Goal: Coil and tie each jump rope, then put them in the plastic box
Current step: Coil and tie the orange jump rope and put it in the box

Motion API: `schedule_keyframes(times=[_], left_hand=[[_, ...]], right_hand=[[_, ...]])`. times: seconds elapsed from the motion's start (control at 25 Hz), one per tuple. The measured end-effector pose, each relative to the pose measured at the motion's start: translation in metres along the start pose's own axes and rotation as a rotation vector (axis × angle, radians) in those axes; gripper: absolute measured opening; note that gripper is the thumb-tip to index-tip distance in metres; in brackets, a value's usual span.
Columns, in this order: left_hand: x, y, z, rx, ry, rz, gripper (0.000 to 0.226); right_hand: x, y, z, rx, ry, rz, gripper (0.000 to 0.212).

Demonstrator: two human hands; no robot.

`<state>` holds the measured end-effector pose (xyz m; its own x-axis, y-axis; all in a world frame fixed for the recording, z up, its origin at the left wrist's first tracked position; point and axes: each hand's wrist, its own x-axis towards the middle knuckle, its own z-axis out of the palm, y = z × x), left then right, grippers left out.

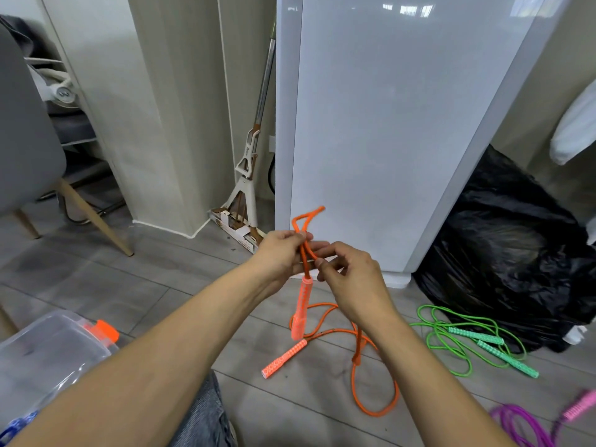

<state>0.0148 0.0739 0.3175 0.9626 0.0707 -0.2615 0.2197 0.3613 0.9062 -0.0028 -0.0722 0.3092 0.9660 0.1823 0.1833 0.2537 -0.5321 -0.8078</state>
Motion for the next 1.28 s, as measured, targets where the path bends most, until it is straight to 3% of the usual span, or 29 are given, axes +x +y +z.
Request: schedule_keyframes(times=[0.16, 0.32, 0.36, 0.48, 0.56, 0.68, 0.84, 1.12, 1.28], left_hand=[[0.023, 0.011, -0.019, -0.359, 0.174, -0.029, 0.020], [0.045, 0.014, -0.048, -0.326, 0.314, 0.012, 0.028], [0.047, 0.013, -0.052, -0.248, 0.343, 0.047, 0.027], [0.041, 0.007, -0.041, 0.102, 0.270, 0.120, 0.020], [0.029, 0.002, -0.027, 0.339, 0.138, 0.127, 0.017], [0.007, -0.002, -0.006, 0.550, -0.094, 0.117, 0.015], [-0.007, -0.009, 0.010, 0.593, -0.234, 0.101, 0.016], [-0.010, -0.014, 0.013, 0.622, -0.329, 0.079, 0.029], [-0.015, -0.012, 0.015, 0.469, -0.377, 0.014, 0.025]], right_hand=[[0.002, 0.007, -0.013, -0.130, -0.265, -0.006, 0.014], [0.008, 0.025, -0.046, -0.201, -0.522, 0.119, 0.018], [0.011, 0.029, -0.055, -0.274, -0.491, 0.135, 0.019], [0.017, 0.033, -0.069, -0.453, -0.170, 0.039, 0.017], [0.016, 0.026, -0.064, -0.378, -0.027, -0.028, 0.016], [0.014, 0.017, -0.048, -0.307, 0.030, -0.063, 0.016], [0.011, 0.011, -0.039, -0.264, 0.095, -0.036, 0.018], [0.011, 0.015, -0.038, -0.243, 0.112, -0.052, 0.019], [0.011, 0.015, -0.038, -0.233, 0.091, -0.066, 0.019]])
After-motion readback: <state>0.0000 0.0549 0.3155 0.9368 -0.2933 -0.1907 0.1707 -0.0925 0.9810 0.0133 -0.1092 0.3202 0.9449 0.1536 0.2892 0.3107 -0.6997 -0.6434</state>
